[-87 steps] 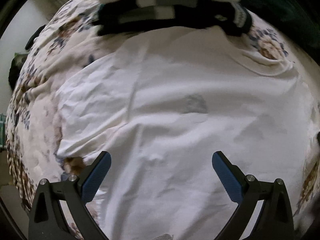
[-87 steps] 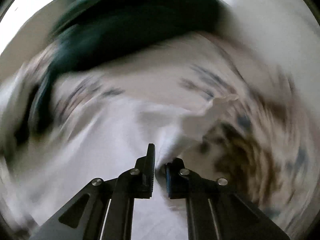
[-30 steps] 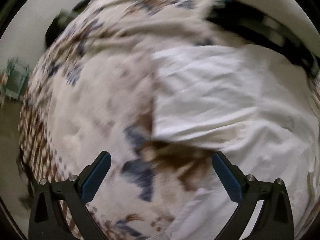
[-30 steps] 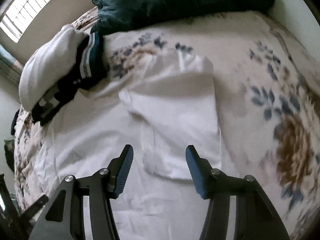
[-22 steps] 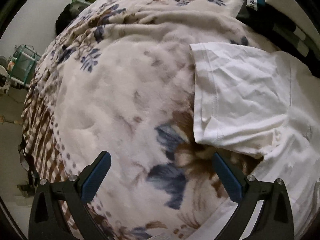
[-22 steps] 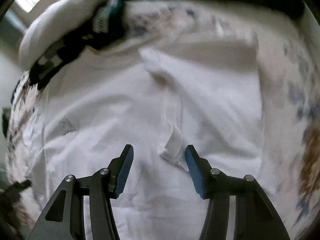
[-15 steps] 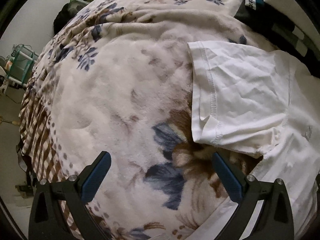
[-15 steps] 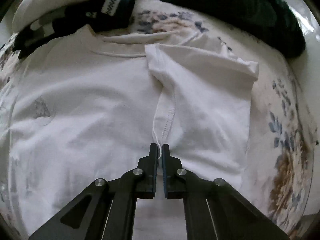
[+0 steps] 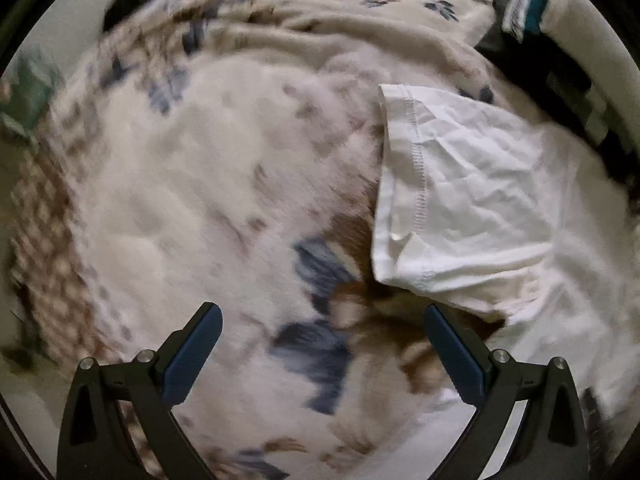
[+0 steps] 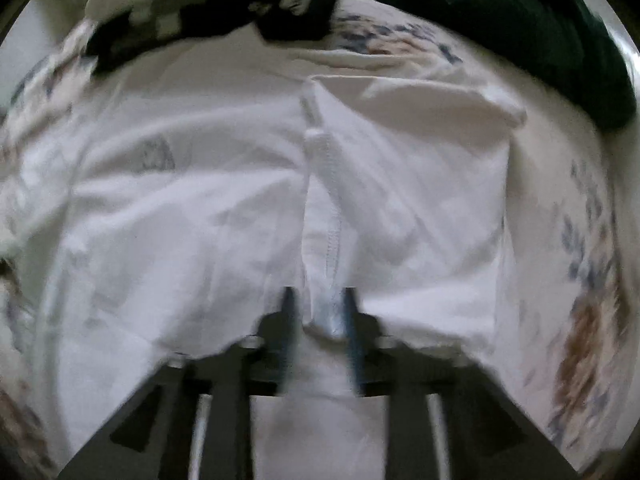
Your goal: Fold small clothes
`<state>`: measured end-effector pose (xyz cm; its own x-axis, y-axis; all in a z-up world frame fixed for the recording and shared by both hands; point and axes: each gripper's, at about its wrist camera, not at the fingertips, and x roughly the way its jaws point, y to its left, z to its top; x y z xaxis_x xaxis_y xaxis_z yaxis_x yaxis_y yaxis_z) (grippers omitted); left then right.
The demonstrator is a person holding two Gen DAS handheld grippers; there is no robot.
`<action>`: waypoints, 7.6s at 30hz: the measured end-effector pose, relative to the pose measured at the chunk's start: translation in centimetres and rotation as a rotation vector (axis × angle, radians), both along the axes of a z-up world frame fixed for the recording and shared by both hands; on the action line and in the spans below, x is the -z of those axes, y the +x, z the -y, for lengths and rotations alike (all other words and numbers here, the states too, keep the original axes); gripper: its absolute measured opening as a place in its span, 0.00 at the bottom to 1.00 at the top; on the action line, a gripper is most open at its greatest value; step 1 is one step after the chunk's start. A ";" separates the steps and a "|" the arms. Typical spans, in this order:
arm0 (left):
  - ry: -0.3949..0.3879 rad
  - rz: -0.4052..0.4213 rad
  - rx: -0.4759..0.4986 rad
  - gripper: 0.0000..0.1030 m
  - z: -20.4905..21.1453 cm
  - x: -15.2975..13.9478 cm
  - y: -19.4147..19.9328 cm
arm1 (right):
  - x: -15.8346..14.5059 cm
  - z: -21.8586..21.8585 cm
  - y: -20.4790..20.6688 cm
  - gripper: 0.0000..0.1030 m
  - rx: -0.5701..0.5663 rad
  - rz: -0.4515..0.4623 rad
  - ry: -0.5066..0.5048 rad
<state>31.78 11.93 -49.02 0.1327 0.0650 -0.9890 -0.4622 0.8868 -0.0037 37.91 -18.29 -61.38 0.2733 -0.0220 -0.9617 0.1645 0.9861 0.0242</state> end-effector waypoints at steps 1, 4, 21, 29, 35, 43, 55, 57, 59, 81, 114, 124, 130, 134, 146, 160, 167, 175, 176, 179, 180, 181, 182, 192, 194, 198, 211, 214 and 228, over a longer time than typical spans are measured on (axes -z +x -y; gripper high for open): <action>-0.054 0.011 -0.029 1.00 -0.5 0.1 -0.2 | -0.6 0.8 -0.6 0.46 0.047 0.017 0.033; -0.310 0.057 -0.158 1.00 -1.7 1.1 -0.9 | -1.9 1.8 -2.2 0.47 0.134 0.047 0.078; -0.263 0.343 -0.145 0.04 -1.0 -0.1 5.4 | -0.9 5.1 -4.5 0.61 0.342 -0.038 0.109; -0.074 0.464 0.449 0.04 12.8 -5.7 7.1 | -0.9 8.3 -6.8 0.61 0.426 -0.045 0.116; -0.143 0.285 0.777 0.08 23.1 -0.9 4.2 | -1.1 10.9 -8.5 0.61 0.473 -0.052 0.115; -0.216 0.268 0.718 0.91 17.7 -3.7 2.7 | -3.0 12.3 -9.1 0.61 0.449 0.004 0.227; 0.042 0.125 0.693 0.91 15.5 4.4 11.5 | 0.4 4.8 -1.9 0.61 0.358 -0.036 0.535; 0.034 0.105 0.703 0.91 15.1 5.5 11.2 | 1.2 2.9 -0.7 0.61 0.260 -0.106 0.386; 0.025 0.119 0.706 0.91 14.7 5.1 10.5 | 1.2 2.0 -0.7 0.61 0.197 -0.127 0.324; 0.008 0.132 0.780 0.91 19.2 3.3 19.0 | -6.3 23.6 8.3 0.61 0.445 -0.016 0.292; -0.157 -0.009 0.669 0.92 32.8 -3.6 -15.6 | -16.1 32.3 -14.0 0.60 0.196 -0.166 0.335; -0.124 -0.226 0.638 0.92 45.0 5.3 -28.8 | -10.9 34.4 -11.3 0.60 0.014 -0.209 0.428; -0.050 -0.118 0.601 0.57 45.6 6.8 -28.5 | -5.5 33.0 -4.1 0.60 -0.014 -0.174 0.525; -0.038 -0.050 0.563 0.05 44.9 6.5 -27.8 | -2.5 30.9 2.1 0.60 -0.023 -0.159 0.567; -0.095 0.046 0.434 0.02 41.4 3.5 -26.0 | 1.5 25.7 11.6 0.05 0.058 -0.135 0.676; -0.082 0.187 0.239 0.02 30.7 -6.5 -28.1 | -10.8 22.0 12.5 0.01 -0.120 -0.023 0.559; -0.110 0.212 0.105 0.02 22.7 -7.4 -27.8 | -14.7 13.8 13.4 0.01 -0.155 0.000 0.508; -0.171 0.156 0.054 0.02 12.3 -3.1 -26.5 | -13.7 -2.3 16.9 0.00 -0.258 -0.013 0.298; -0.189 0.136 0.046 0.02 10.8 -1.8 -26.1 | -12.9 -4.3 17.4 0.00 -0.268 -0.022 0.264; -0.221 0.100 0.025 0.02 7.8 0.9 -25.2 | -10.6 -9.6 18.5 0.00 -0.306 -0.036 0.157; -0.231 0.086 0.028 0.02 7.0 1.9 -24.8 | -9.8 -11.1 18.8 0.00 -0.318 -0.041 0.123; -0.238 0.077 0.032 0.02 6.4 2.6 -24.4 | -8.8 -12.8 19.1 0.00 -0.332 -0.045 0.079; -0.258 0.058 0.042 0.02 5.7 3.7 -24.0 | -7.9 -13.7 19.4 0.00 -0.339 -0.051 0.048; -0.497 -0.023 0.026 0.22 1.0 4.7 -24.4 | -7.4 -13.7 17.2 0.32 -0.313 -0.105 0.163; -0.507 -0.014 0.053 0.27 0.4 3.7 -24.4 | -10.0 -12.1 13.4 0.41 -0.340 -0.075 0.194; -0.507 -0.040 0.158 0.41 1.4 3.5 -23.6 | -12.0 -7.4 3.3 0.41 -0.296 -0.154 0.257; -0.296 -0.051 0.395 0.04 6.6 4.8 -24.8 | 1.9 -3.9 -30.9 0.35 0.038 -0.641 0.575; -0.294 -0.049 0.424 0.03 7.1 4.1 -24.6 | 1.7 -3.1 -33.6 0.03 0.103 -0.543 0.569; -0.342 0.039 0.350 0.37 4.6 -2.5 -20.7 | -6.3 1.8 -32.7 0.31 0.072 -0.373 0.573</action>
<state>11.09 7.30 -46.52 0.1259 -0.3175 -0.9399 -0.1305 0.9339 -0.3329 5.24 -20.05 -55.08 -0.0619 0.5127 -0.8564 0.3275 0.8209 0.4678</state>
